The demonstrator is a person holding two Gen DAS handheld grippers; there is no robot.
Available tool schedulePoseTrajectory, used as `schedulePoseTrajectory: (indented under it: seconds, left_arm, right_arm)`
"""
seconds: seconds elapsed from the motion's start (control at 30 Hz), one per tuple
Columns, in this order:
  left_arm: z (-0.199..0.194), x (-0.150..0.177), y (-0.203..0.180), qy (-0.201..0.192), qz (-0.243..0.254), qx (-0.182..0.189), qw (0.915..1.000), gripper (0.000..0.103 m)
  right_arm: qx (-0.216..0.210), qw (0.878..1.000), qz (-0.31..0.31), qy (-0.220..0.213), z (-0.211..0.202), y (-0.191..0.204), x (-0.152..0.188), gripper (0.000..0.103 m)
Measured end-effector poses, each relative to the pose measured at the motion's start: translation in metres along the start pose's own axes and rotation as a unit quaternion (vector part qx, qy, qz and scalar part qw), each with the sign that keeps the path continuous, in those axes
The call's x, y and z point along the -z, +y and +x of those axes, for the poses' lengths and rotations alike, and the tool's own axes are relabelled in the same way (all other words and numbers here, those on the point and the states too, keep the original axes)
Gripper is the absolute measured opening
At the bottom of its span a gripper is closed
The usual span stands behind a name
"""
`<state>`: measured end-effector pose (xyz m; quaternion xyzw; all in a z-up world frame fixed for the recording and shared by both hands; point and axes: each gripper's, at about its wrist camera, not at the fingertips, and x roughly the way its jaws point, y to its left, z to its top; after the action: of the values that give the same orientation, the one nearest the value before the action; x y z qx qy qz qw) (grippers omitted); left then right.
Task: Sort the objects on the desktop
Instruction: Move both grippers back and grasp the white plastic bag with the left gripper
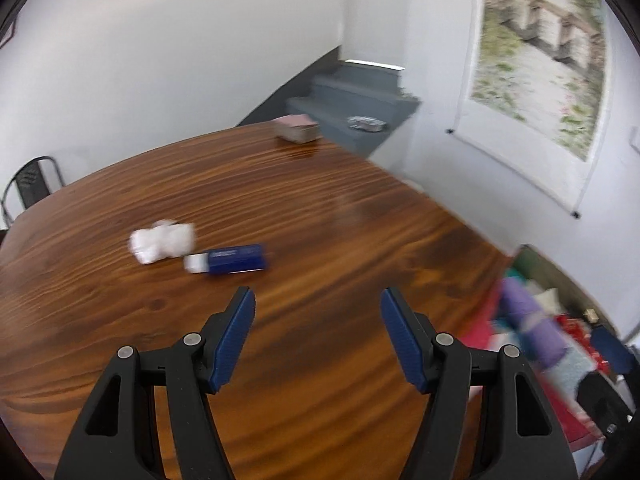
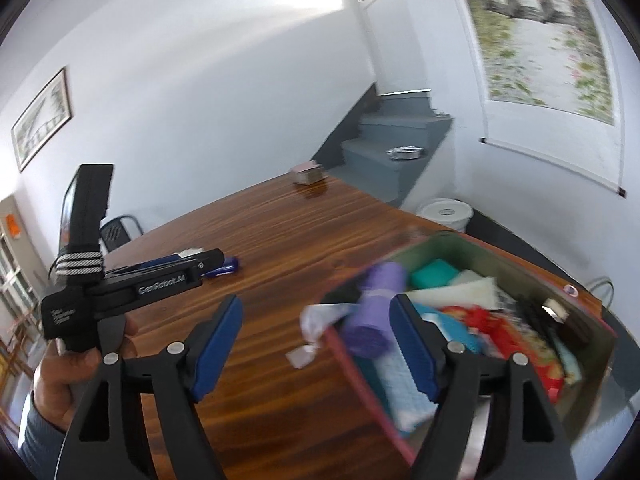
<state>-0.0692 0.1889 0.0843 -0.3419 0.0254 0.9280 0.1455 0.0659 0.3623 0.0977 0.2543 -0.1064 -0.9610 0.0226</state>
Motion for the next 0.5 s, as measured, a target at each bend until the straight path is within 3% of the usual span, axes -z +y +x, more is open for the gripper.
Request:
schedulePoseTrajectory:
  seconds: [0.23, 0.5]
  left_arm:
    - [0.018, 0.005, 0.077, 0.022, -0.051, -0.059, 0.9967, 0.069]
    - [0.030, 0.008, 0.129, 0.034, -0.094, -0.084, 0.9914, 0.069]
  right_arm:
    - [-0.033, 0.998, -0.038, 0.028, 0.044, 0.044, -0.003, 0.081]
    - [-0.044, 0.994, -0.050, 0.081, 0.108, 0.070, -0.004, 0.082]
